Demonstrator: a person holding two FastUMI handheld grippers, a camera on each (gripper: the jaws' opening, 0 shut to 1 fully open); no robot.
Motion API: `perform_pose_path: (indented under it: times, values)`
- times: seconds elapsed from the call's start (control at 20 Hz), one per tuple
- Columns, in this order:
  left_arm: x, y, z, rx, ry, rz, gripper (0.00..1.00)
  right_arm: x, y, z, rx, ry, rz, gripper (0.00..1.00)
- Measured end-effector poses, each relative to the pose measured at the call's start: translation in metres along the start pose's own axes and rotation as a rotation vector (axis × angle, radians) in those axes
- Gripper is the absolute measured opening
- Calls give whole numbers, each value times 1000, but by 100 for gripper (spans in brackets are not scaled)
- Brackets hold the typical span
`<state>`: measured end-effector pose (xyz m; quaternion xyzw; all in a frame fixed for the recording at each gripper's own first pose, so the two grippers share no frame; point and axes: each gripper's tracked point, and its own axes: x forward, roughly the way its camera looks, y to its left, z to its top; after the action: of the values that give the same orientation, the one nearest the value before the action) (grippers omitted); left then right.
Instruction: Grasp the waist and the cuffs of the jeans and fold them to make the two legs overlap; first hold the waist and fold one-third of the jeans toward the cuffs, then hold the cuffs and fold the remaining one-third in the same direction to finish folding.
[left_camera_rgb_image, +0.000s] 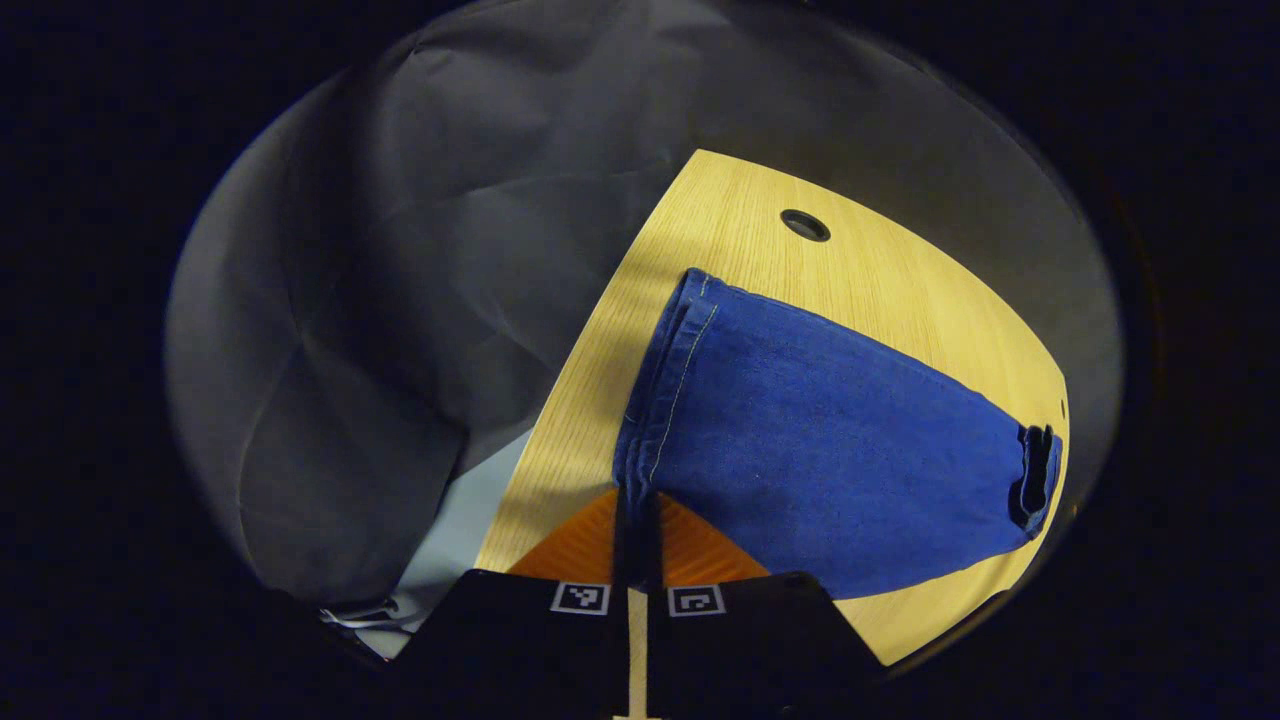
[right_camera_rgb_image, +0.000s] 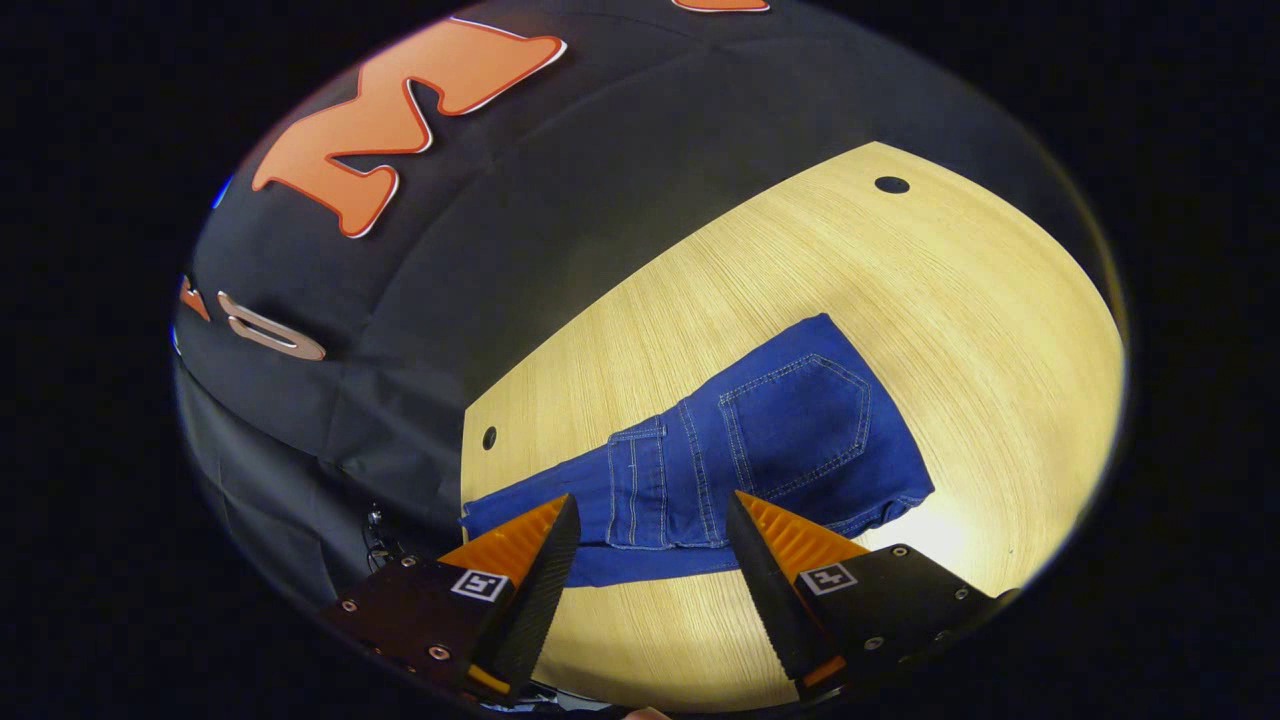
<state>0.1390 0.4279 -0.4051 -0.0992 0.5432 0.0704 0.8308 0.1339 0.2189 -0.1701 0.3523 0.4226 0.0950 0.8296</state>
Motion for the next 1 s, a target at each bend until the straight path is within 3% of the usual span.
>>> perform_pose_path:
  times: [0.3,0.65,0.75,0.8,0.9,1.0]
  values:
    - [-47,-12,32,-43,-157,-87,7,-12,-9,13,-31,-22,7,90]
    - [-131,-64,70,-30,-310,-200,6,-27,-15,39,-47,-57,44,96]
    - [-128,-61,67,-5,-306,-164,5,-28,-19,39,-57,-49,45,96]
    - [-120,-53,72,15,-328,-103,6,-28,-22,37,-60,-41,48,96]
    - [-95,-34,62,-29,-256,-79,4,-28,-26,37,-58,-34,44,96]
    - [-76,-17,57,-64,-198,-34,8,-28,-31,35,-50,-33,32,96]
